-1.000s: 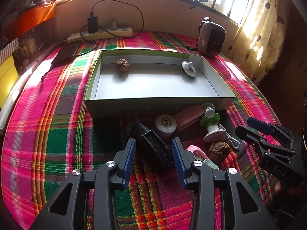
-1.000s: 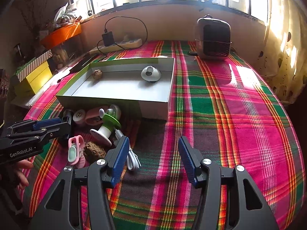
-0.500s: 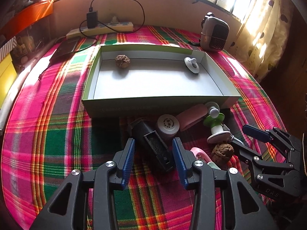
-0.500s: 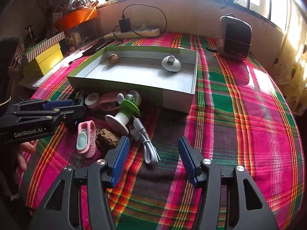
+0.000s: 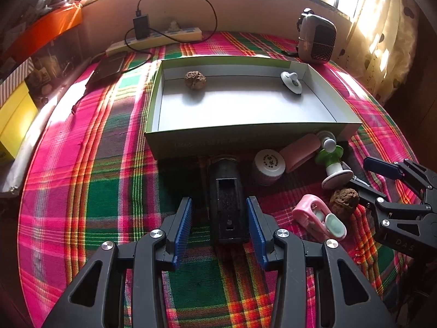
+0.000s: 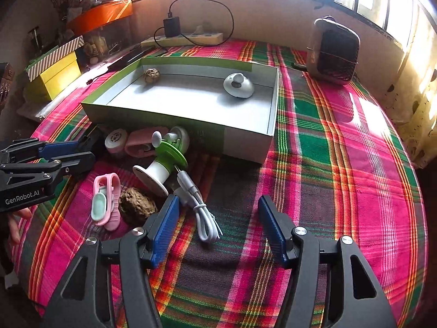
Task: Organize objects
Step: 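Grasp the black power bank with the left tool while the right tool grasps the white USB cable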
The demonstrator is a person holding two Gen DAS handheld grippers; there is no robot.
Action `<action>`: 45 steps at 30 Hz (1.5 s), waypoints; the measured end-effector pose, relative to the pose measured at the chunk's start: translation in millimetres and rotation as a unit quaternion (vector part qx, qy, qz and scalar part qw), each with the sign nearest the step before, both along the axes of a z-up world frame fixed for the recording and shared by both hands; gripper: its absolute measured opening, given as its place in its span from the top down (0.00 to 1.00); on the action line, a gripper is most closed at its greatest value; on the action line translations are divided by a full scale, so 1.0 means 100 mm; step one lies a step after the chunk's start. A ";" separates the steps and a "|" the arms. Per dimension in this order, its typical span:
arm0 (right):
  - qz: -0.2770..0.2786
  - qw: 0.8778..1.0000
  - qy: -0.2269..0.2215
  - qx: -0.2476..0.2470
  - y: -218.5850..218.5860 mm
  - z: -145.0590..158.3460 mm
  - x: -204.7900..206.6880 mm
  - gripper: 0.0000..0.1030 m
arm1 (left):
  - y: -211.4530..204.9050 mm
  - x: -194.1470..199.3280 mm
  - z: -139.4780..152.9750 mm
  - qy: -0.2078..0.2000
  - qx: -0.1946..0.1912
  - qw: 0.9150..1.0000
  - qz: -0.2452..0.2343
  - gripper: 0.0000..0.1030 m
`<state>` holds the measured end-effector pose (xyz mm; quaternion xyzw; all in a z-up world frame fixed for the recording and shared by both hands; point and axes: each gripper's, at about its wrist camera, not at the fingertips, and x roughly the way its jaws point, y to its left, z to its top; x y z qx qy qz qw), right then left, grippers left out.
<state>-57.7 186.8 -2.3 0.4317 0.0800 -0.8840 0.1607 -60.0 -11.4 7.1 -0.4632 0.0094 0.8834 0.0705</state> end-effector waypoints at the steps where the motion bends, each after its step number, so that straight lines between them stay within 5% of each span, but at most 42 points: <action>1: 0.000 1.000 0.000 0.000 0.00 0.00 0.00 0.41 | -0.01 0.00 0.00 0.000 0.000 1.000 0.001 0.63; 18: 0.024 1.000 -0.001 0.000 -0.04 0.00 -0.07 0.41 | -0.03 -0.08 -0.01 0.013 -0.008 1.000 0.005 0.63; 20: 0.022 1.000 0.000 0.000 -0.04 0.00 -0.07 0.44 | -0.04 -0.08 -0.01 0.014 -0.005 1.000 0.004 0.63; 22: 0.018 1.000 0.003 -0.001 -0.02 0.01 -0.07 0.59 | -0.05 -0.08 -0.01 0.013 -0.001 1.000 0.003 0.63; 29: 0.015 1.000 0.004 -0.003 0.00 0.02 -0.07 0.68 | -0.05 -0.08 -0.01 0.015 0.000 1.000 0.003 0.63; 31: 0.014 1.000 0.005 -0.002 0.01 0.02 -0.06 0.83 | -0.05 -0.09 -0.01 0.015 0.001 1.000 0.003 0.63; 45: -0.028 1.000 -0.003 0.010 0.20 0.03 0.07 0.86 | -0.05 -0.08 -0.01 0.016 -0.001 1.000 0.003 0.63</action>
